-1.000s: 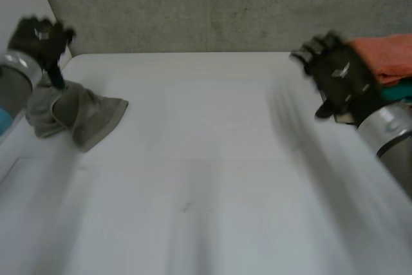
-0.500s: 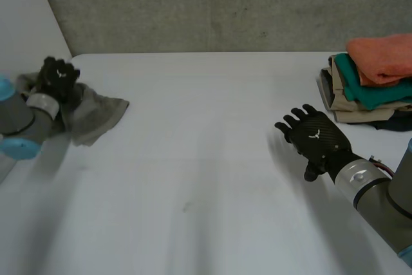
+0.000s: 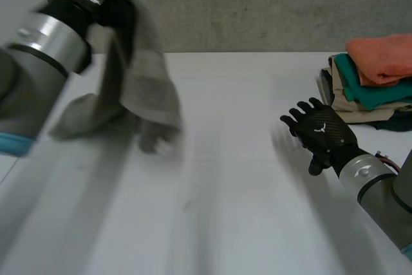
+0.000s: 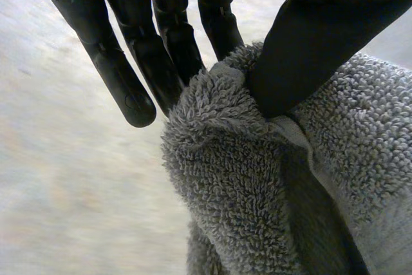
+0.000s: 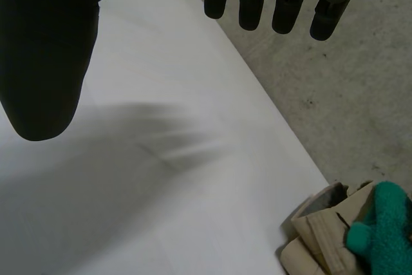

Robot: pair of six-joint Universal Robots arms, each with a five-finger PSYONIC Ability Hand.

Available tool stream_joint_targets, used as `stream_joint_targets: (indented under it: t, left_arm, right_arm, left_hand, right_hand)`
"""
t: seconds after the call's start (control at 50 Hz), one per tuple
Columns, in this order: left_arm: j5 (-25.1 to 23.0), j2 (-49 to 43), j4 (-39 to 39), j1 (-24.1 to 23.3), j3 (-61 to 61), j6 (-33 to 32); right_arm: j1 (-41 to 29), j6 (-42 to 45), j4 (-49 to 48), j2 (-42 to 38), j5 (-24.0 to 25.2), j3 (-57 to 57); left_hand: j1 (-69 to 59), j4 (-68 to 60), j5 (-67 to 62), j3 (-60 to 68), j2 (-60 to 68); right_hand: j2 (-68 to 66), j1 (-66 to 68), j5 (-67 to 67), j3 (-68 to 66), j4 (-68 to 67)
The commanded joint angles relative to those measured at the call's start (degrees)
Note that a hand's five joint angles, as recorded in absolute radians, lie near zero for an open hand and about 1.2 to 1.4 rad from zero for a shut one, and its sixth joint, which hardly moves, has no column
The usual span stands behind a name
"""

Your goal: Fold the laundry.

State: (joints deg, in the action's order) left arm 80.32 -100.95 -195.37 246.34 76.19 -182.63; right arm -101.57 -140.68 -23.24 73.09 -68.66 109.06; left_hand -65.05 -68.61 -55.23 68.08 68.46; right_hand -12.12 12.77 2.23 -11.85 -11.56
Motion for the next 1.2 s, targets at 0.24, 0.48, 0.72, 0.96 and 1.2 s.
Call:
stream_joint_targets:
  t: [0.24,0.48,0.72,0.96,1.2]
  left_arm:
    - [0.1,-29.0,4.5,-15.5,-11.3,4.4]
    - [3.3,-12.6,6.3,-5.7,-1.3,-8.1]
    - [2.7,-9.7,11.0,10.2,13.1,-26.0]
    - [-5.5,-21.6,10.0,14.4,12.2,-32.9]
    - [-4.2,-22.6,10.8,13.6,9.1,-32.2]
  right_arm:
    - [0.1,-0.4,0.0,0.3,-6.7,-0.9]
    - [-0.9,-10.3,10.7,5.4,-8.5,-4.3]
    - [-12.9,-11.6,28.3,6.9,-8.2,-7.3]
    - [-19.1,-3.0,14.3,-3.0,-11.6,-6.2]
    - [-18.1,-1.2,7.0,-4.0,-14.3,-7.2]
  left_hand:
    - [42.9,46.4,43.1,-45.9,-46.3]
    - [45.2,48.8,45.4,-48.3,-48.7]
    - [44.7,48.3,44.9,-47.8,-48.1]
    - [43.2,46.8,43.4,-46.3,-46.6]
    - [-14.9,-11.4,-14.8,11.9,11.5]
  right_hand:
    - [2.1,-2.8,-2.2,1.9,1.6]
    - [2.1,-2.8,-2.2,1.9,1.6]
    - [2.1,-2.8,-2.2,1.9,1.6]
    - [-11.1,10.4,10.9,-11.3,-11.6]
    - [-67.9,67.2,67.8,-68.1,-68.4]
